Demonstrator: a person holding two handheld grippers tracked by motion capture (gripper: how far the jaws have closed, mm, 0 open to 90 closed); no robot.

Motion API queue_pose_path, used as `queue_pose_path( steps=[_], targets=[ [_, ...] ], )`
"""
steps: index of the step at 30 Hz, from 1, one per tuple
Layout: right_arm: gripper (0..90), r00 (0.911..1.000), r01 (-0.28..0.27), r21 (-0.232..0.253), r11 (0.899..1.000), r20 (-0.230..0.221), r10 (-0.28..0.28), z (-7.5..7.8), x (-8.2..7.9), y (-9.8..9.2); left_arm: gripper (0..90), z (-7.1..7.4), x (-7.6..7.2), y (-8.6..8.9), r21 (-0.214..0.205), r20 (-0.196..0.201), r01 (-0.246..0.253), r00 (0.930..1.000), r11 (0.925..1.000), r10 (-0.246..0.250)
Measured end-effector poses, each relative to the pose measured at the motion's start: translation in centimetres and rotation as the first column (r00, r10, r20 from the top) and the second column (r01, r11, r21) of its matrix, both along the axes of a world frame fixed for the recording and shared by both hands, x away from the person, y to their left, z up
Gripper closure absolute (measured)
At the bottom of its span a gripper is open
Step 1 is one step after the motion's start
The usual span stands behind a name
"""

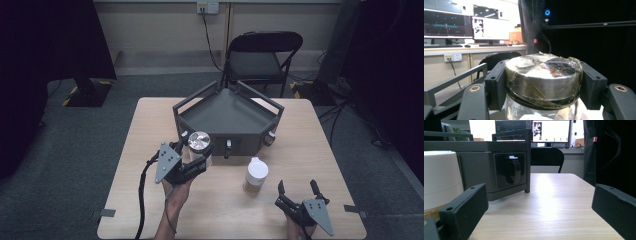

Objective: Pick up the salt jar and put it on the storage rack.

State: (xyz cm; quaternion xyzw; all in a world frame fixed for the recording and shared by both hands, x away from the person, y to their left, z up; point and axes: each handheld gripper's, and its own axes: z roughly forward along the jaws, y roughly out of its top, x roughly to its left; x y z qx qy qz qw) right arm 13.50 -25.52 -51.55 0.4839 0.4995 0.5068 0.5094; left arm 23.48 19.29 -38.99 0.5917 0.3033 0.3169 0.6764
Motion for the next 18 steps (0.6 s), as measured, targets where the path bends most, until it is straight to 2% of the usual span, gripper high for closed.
queue_pose_path(
  steps=[4, 9, 18],
  targets=[
    [0.0, 1.0, 0.0, 0.0, 1.0, 0.0, 0.0, 0.0, 0.0, 0.0, 34.8, 0.1, 1.2, -0.6, -0.011, -0.028, -0.023, 0.9993, 0.9997, 0.023],
    [0.0, 1.0, -0.001, 0.0, 1.0, 0.0, 0.001, 0.0, 0.0, 0.0, 34.8, 0.6, 2.3, -1.7, 0.025, -0.052, -0.071, 0.996, 0.9971, 0.073],
    [0.0, 1.0, -0.003, 0.0, 1.0, 0.0, 0.003, 0.0, 0.0, -0.1, 34.7, 3.1, 4.9, -4.0, 0.054, -0.059, -0.166, 0.9837, 0.9845, 0.17]
  ],
)
